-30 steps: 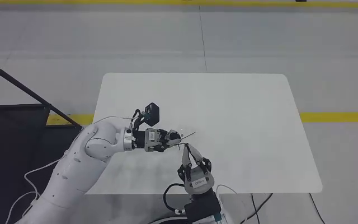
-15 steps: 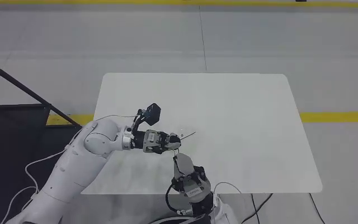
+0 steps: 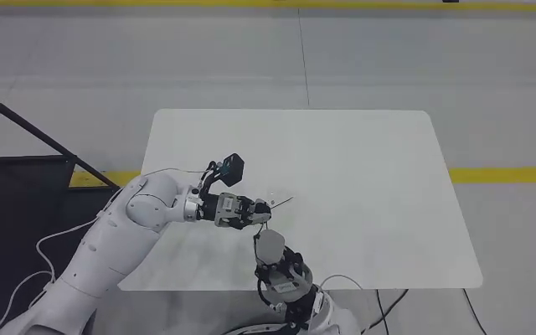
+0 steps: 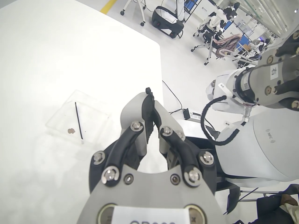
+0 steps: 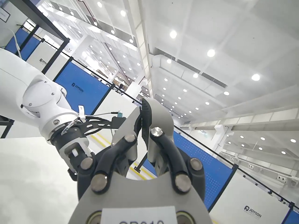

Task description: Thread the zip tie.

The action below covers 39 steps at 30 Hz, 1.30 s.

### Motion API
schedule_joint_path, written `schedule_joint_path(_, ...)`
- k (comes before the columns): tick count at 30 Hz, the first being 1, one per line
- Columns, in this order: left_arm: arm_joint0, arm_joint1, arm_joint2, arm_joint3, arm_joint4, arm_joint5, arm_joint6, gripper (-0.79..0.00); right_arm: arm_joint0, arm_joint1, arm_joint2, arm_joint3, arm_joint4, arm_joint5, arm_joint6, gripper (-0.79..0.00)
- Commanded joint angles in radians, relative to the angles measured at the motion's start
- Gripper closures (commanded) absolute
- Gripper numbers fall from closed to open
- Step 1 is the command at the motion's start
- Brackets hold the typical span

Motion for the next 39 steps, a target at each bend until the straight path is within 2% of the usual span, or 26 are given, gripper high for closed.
schedule_joint_path(1, 0.000, 0.000, 0.000, 0.000, 0.000, 0.000, 0.000, 0.000, 0.000, 0.000, 0.000, 0.000, 0.000, 0.001, 0.001, 0.000)
schedule_joint_path(4, 0.000, 0.000, 0.000, 0.000, 0.000, 0.000, 0.000, 0.000, 0.018, 0.001, 0.007, 0.012, -0.008, -0.016, 0.030, 0.000)
schedule_joint_path(7, 0.000, 0.000, 0.000, 0.000, 0.000, 0.000, 0.000, 0.000, 0.055, 0.004, 0.009, 0.041, 0.008, -0.062, -0.001, 0.000)
schedule_joint_path(13, 0.000, 0.000, 0.000, 0.000, 0.000, 0.000, 0.000, 0.000, 0.102, 0.007, 0.023, 0.094, -0.011, -0.051, 0.001, 0.000)
schedule_joint_path(39, 0.000, 0.000, 0.000, 0.000, 0.000, 0.000, 0.000, 0.000, 0.123, 0.032, 0.047, 0.108, -0.013, -0.075, -0.017, 0.000)
